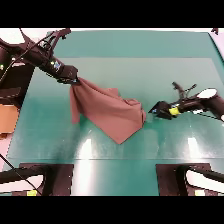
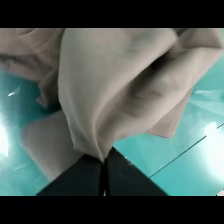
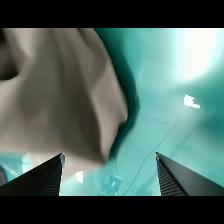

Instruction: Fold the shirts.

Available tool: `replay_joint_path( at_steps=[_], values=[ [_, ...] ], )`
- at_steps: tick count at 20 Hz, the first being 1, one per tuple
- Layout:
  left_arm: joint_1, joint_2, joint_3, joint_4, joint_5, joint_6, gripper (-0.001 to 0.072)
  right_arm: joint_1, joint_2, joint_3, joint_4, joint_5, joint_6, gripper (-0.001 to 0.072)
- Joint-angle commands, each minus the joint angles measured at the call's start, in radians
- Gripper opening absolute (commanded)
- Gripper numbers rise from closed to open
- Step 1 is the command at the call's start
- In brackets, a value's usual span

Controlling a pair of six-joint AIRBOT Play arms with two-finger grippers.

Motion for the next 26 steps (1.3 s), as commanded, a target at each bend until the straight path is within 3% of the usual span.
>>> replay_joint_path(
  at_steps=[1,5,6,7,13,16,19,20,23,26],
  values=[
    [0.004,0.0,-0.005,0.04,-0.016,-0.011,0.0019,0.143,-0.117,-0.025,0.104,-0.113,-0.017,0.061],
    [0.004,0.0,-0.005,0.04,-0.017,-0.011,0.0019,0.236,-0.151,-0.025,0.161,-0.205,-0.027,0.0538],
    [0.004,0.0,-0.005,0.04,-0.019,-0.011,0.0019,0.249,-0.148,-0.025,0.16,-0.229,-0.014,0.0437],
    [0.004,0.0,-0.005,0.04,-0.021,-0.011,0.0019,0.259,-0.141,-0.025,0.161,-0.241,-0.015,0.0009],
    [0.004,0.001,0.027,0.044,-0.012,0.01,0.0018,0.224,0.084,0.031,0.16,-0.216,-0.002,0.0018],
    [0.004,0.001,0.193,0.045,0.041,0.048,0.0018,0.135,0.264,0.19,0.16,-0.214,0.023,0.0017],
    [0.004,0.001,0.436,0.007,0.204,0.076,0.0017,-0.013,0.378,0.418,0.159,-0.204,0.05,0.0017],
    [0.004,0.001,0.494,-0.056,0.293,0.122,0.0017,-0.072,0.396,0.5,0.158,-0.185,0.054,0.0017],
    [0.004,0.027,0.512,-0.306,0.522,0.258,0.0017,-0.272,0.408,0.776,0.16,-0.063,0.069,0.0017],
    [0.004,0.082,0.511,-0.341,0.65,0.302,0.0017,-0.451,0.408,0.99,0.159,0.054,0.082,0.0018]
  ],
)
